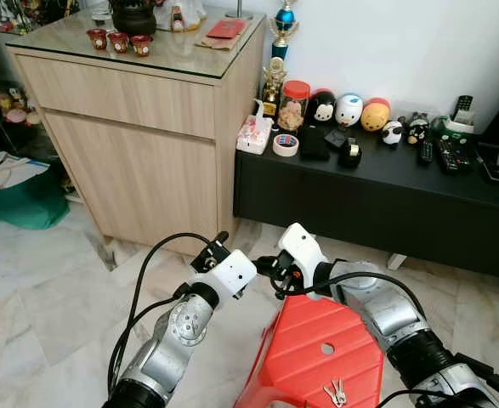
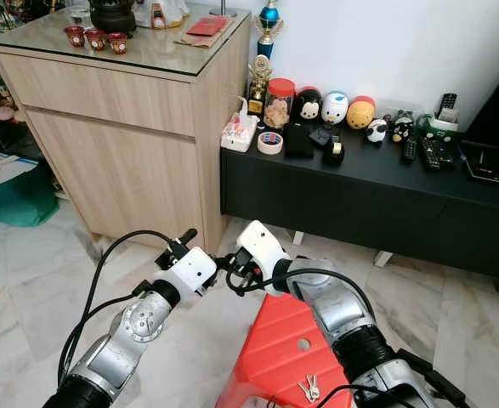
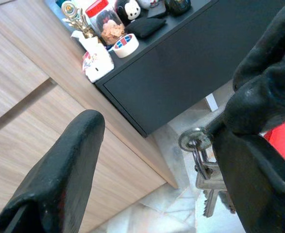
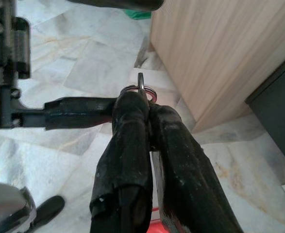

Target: Hang keys on a hook

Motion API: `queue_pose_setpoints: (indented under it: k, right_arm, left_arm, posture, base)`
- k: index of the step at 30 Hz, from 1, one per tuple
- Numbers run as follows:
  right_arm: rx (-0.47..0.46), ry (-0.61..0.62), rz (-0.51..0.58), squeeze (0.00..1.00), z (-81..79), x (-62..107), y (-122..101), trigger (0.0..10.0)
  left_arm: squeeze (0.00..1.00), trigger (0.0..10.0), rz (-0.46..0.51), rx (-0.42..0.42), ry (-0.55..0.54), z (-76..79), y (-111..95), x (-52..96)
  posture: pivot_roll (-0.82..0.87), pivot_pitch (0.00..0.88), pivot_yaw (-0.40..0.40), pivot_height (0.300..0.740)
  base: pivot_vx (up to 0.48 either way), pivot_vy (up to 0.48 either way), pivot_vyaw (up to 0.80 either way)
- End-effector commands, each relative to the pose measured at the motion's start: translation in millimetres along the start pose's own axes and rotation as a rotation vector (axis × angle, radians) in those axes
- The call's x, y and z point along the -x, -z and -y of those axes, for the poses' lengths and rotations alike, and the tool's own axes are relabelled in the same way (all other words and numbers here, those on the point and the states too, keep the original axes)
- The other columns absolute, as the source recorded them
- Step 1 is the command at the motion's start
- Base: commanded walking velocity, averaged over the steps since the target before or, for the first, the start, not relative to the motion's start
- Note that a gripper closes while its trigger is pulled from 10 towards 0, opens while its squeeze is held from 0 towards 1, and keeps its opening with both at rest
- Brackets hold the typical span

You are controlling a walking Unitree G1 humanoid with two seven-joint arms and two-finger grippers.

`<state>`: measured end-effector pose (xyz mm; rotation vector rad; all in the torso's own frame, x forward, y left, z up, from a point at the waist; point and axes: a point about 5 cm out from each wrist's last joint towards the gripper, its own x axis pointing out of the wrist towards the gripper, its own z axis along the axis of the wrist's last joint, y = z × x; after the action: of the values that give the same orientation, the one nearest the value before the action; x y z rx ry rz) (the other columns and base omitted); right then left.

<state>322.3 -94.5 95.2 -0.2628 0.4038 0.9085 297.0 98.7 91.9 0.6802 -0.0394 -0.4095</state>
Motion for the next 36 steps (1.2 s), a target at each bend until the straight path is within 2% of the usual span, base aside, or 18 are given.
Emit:
queue_pose_setpoints:
  k: [1,5,10,15,17,21,22,23,26,27,28,29,32,36]
  right_arm:
    - [-0.112,0.249,-0.153,0.0,36.5,30.0,41,10.0]
    - [-0.179,0.275,-0.068,0.0,36.3,24.6,36,10.0]
    - [-0.294,0.31,0.008,0.0,33.2,17.3,36,10.0]
    - [-0.333,0.364,0.022,0.0,37.1,16.8,37,10.0]
    - [-0.342,0.412,0.008,0.0,40.9,17.9,44,10.0]
    - [-0.356,0.443,-0.006,0.0,42.2,19.5,50,10.0]
    - [-0.364,0.466,-0.012,0.0,43.0,20.8,54,10.0]
    - [-0.392,0.514,0.009,0.0,44.2,23.6,59,10.0]
    - [-0.404,0.577,0.084,0.0,45.3,26.9,60,10.0]
    - [-0.404,0.577,0.084,0.0,45.3,26.9,60,10.0]
    - [-0.43,0.638,0.166,0.0,45.8,30.7,60,10.0]
    - [-0.448,0.66,0.194,0.0,45.8,32.1,61,10.0]
    - [-0.449,0.744,0.232,0.0,45.5,38.4,65,10.0]
    - [-0.406,0.864,0.289,0.0,34.5,48.9,78,10.0]
  left_arm:
    - [0.0,10.0,-0.112,-0.021,-0.144,-36.7,29,11.4]
    - [0.0,10.0,-0.042,0.082,-0.092,-26.3,21,11.1]
    - [0.0,10.0,-0.01,0.099,-0.052,-18.3,18,12.1]
    - [0.0,10.0,-0.013,0.118,-0.053,-17.3,20,13.9]
    - [0.0,10.0,-0.037,0.163,-0.072,-19.1,27,16.6]
    - [0.0,10.0,-0.053,0.198,-0.086,-19.9,33,17.9]
    - [0.0,10.0,-0.066,0.223,-0.097,-20.3,37,19.0]
    - [0.0,10.0,-0.109,0.29,-0.136,-22.7,49,23.1]
    - [0.0,10.0,-0.169,0.36,-0.186,-25.9,65,29.8]
    - [0.0,10.0,-0.169,0.36,-0.186,-25.9,65,29.8]
    - [0.0,10.0,-0.219,0.431,-0.235,-28.6,80,36.1]
    - [0.0,10.0,-0.234,0.456,-0.251,-29.2,85,38.4]
    - [0.0,10.0,-0.282,0.497,-0.281,-28.9,98,44.7]
    - [0.0,10.0,-0.369,0.559,-0.31,-23.4,121,58.5]
  posture:
    - [0.06,0.034,-0.109,0.74]
    - [0.06,0.032,-0.109,0.74]
    - [0.06,0.033,-0.111,0.74]
    - [0.06,0.033,-0.111,0.74]
    - [0.07,0.032,-0.112,0.74]
    - [0.06,0.031,-0.111,0.74]
    - [0.07,0.028,-0.111,0.74]
    - [0.07,0.028,-0.111,0.74]
    - [0.07,0.015,-0.104,0.74]
    - [0.07,0.015,-0.104,0.74]
    - [0.07,0.01,-0.102,0.74]
    - [0.07,0.005,-0.099,0.74]
    - [0.07,0.0,-0.094,0.74]
    - [0.07,0.0,-0.083,0.74]
  base:
    - [0.0,0.0,0.0]
    - [0.0,0.0,0.0]
    - [0.0,0.0,0.0]
    - [0.0,0.0,0.0]
    - [0.0,0.0,0.0]
    - [0.0,0.0,0.0]
    - [0.0,0.0,0.0]
    - [0.0,0.0,0.0]
    - [0.0,0.0,0.0]
    - [0.0,0.0,0.0]
    - [0.0,0.0,0.0]
    - [0.0,0.0,0.0]
    - [0.0,0.0,0.0]
    - [0.0,0.0,0.0]
